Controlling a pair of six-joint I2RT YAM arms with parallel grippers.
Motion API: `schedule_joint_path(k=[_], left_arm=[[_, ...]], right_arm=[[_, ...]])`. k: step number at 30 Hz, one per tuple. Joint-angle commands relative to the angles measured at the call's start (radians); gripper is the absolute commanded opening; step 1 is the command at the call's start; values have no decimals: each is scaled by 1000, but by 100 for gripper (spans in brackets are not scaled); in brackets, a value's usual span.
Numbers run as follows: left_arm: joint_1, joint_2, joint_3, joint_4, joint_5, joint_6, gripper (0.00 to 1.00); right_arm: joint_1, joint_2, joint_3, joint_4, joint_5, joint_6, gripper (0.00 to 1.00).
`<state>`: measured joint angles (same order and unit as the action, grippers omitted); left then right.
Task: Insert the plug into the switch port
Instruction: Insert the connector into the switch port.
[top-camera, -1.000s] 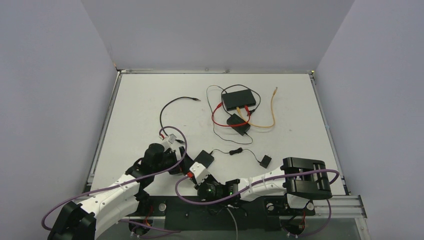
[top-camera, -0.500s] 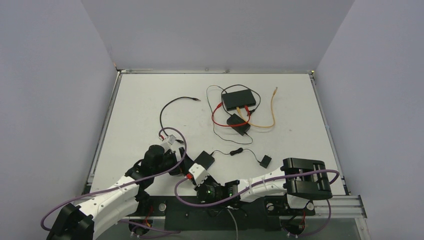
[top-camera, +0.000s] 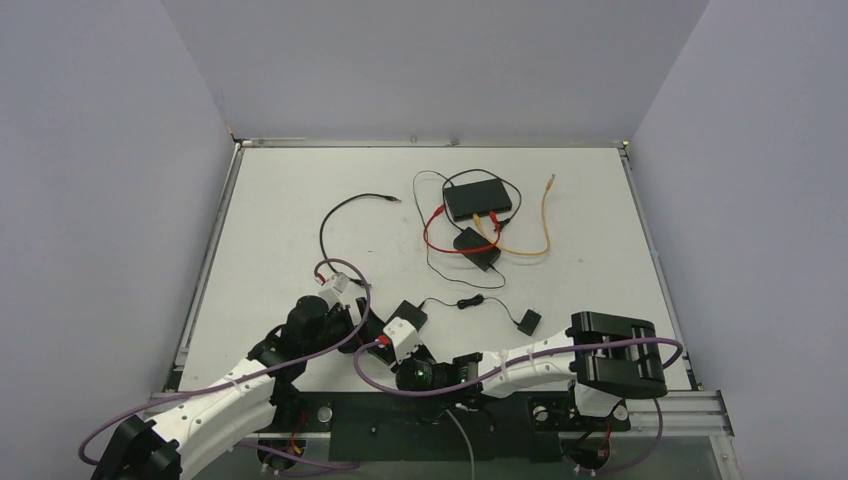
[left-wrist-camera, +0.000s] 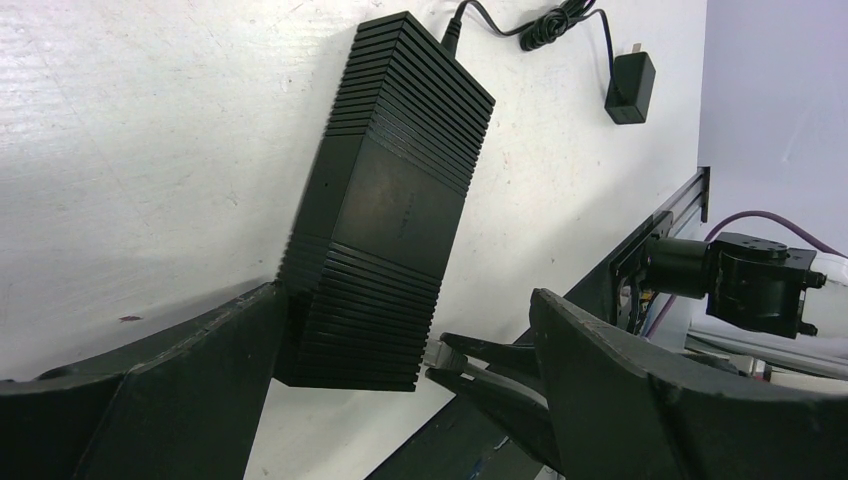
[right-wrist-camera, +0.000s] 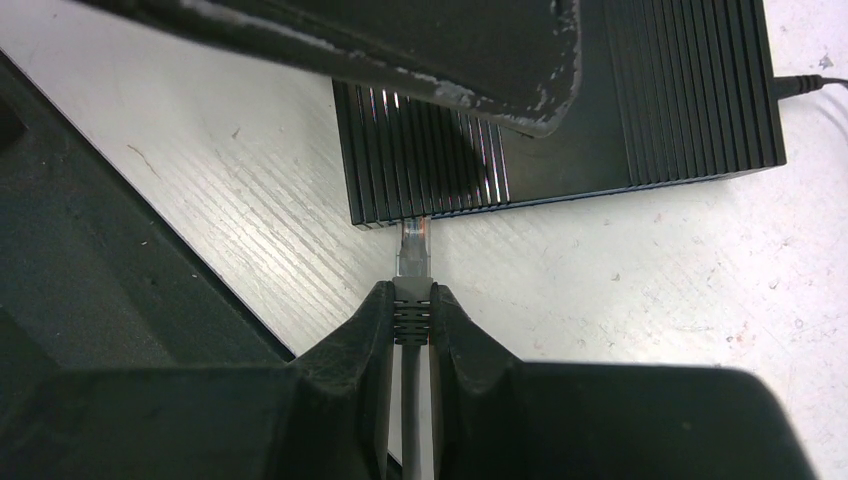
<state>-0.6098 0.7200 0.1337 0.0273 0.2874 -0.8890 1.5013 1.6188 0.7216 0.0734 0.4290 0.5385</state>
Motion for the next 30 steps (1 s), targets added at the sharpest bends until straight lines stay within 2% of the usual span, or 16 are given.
schedule_joint_path(k=[1, 9, 22, 30], left_arm=[[-34, -2, -5, 22, 55, -44, 89], [-59, -3, -6, 26, 44, -60, 89], [-86, 7, -5, 55, 43, -99, 89], [-100, -5, 18, 49, 62, -124, 89]], right_arm=[[-28, -60, -2, 132, 21, 54, 0], [-18, -35, 13, 115, 75, 36, 0], [47, -22, 9, 187, 152, -101, 0], [68, -10, 57, 115, 212, -116, 0]])
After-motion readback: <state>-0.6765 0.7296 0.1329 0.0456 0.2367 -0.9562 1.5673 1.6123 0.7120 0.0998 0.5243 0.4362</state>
